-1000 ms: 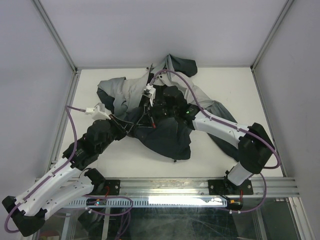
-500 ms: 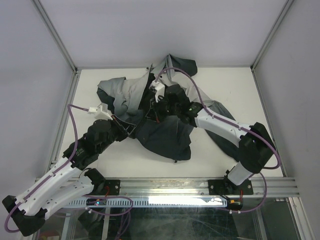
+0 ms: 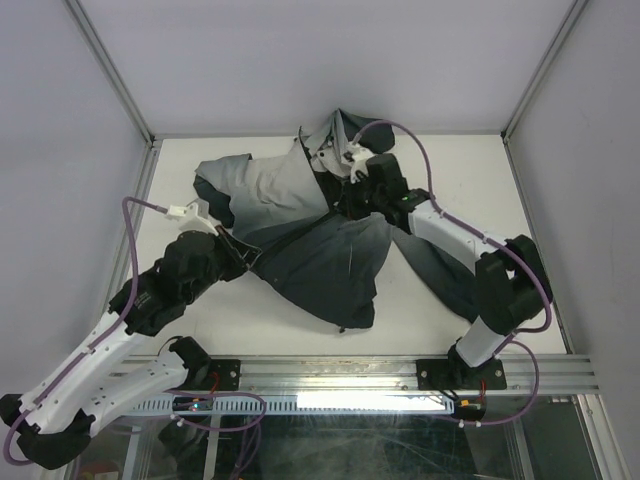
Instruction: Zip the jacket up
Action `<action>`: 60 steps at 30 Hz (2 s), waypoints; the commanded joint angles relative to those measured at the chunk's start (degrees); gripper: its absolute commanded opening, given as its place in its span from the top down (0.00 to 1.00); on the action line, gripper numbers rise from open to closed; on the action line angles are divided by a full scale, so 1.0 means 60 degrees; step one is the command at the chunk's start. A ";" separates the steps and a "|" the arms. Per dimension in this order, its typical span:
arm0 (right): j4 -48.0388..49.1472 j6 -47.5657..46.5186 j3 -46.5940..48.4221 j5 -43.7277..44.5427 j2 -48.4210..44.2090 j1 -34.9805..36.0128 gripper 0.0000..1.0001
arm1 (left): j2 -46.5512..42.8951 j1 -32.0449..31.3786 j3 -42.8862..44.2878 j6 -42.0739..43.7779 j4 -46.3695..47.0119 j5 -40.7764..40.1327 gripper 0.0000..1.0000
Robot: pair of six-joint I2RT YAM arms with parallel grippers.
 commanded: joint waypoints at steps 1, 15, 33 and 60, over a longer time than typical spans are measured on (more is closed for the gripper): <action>-0.0587 -0.0736 0.0574 0.1316 -0.0444 -0.1756 1.00 | 0.0322 -0.0042 0.1691 0.1001 -0.0488 -0.1419 1.00; -0.2473 -0.1592 0.4553 0.1306 -0.0670 -0.6068 1.00 | 0.4709 0.4996 0.6284 0.4804 0.1541 0.2991 1.00; -0.0721 -0.0883 0.1836 -0.1764 -0.2106 -0.4647 0.73 | 0.3637 0.6411 0.4329 0.4441 0.0742 0.3684 1.00; 0.0816 0.1720 0.7339 0.3242 0.7030 -0.1204 0.44 | 0.1996 0.6408 0.1343 0.4016 0.0810 0.0195 1.00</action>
